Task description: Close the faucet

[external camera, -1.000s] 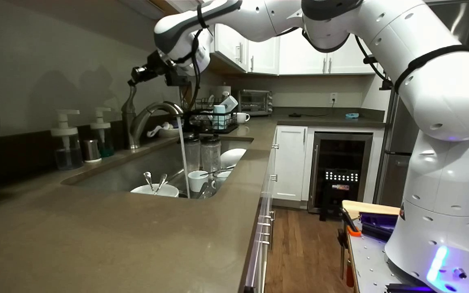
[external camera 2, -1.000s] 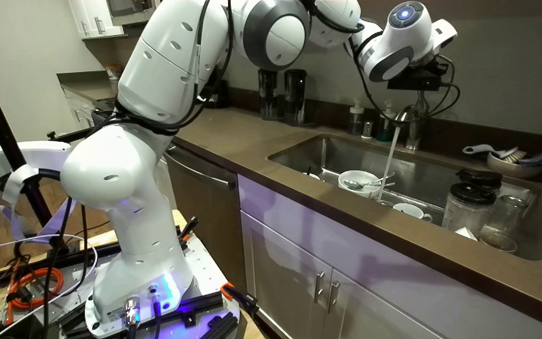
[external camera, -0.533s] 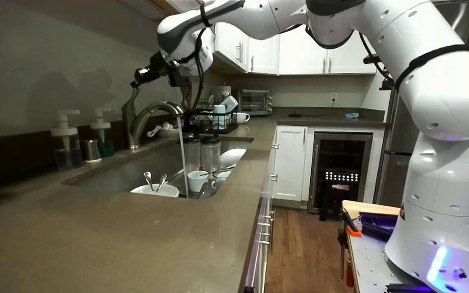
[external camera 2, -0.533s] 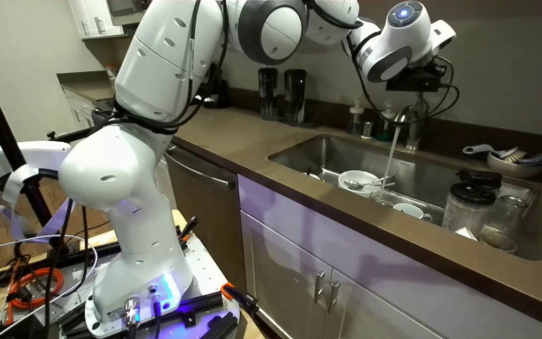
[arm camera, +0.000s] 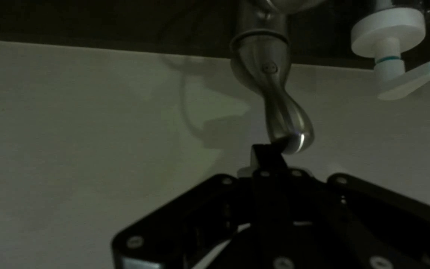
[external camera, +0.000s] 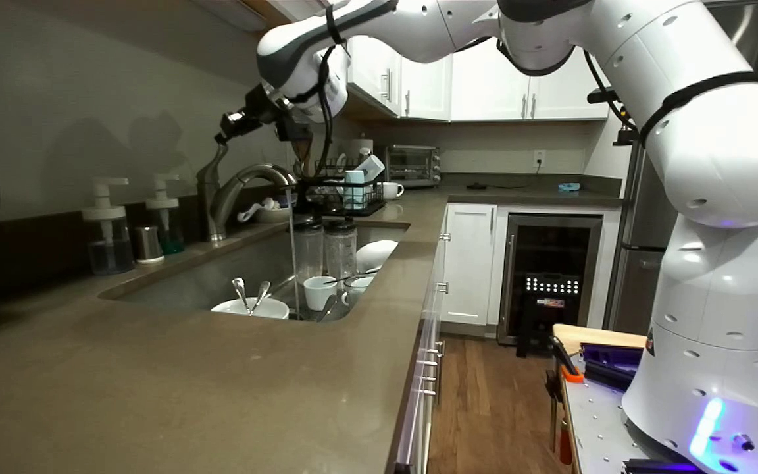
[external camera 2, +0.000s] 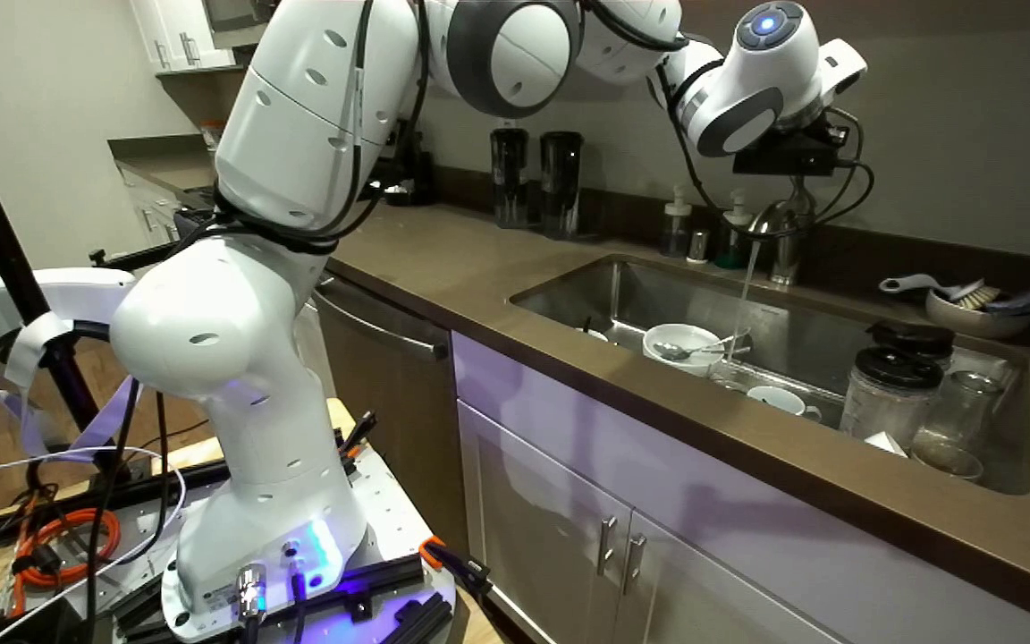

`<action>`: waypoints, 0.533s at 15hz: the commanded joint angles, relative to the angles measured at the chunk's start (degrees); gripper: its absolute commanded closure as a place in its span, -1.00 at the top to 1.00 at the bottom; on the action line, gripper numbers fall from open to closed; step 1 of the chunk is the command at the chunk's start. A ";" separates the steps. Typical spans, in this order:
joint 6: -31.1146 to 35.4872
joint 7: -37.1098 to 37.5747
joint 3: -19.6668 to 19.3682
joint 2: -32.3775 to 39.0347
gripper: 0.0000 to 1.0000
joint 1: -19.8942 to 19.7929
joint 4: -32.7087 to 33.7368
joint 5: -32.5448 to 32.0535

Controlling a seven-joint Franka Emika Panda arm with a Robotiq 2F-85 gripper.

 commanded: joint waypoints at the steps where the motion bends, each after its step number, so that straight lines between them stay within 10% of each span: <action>1: -1.45 -1.16 -0.37 -2.47 -0.97 -0.89 -4.45 -0.72; 8: 2.64 -3.07 1.85 -1.06 -0.97 -1.28 -3.18 0.05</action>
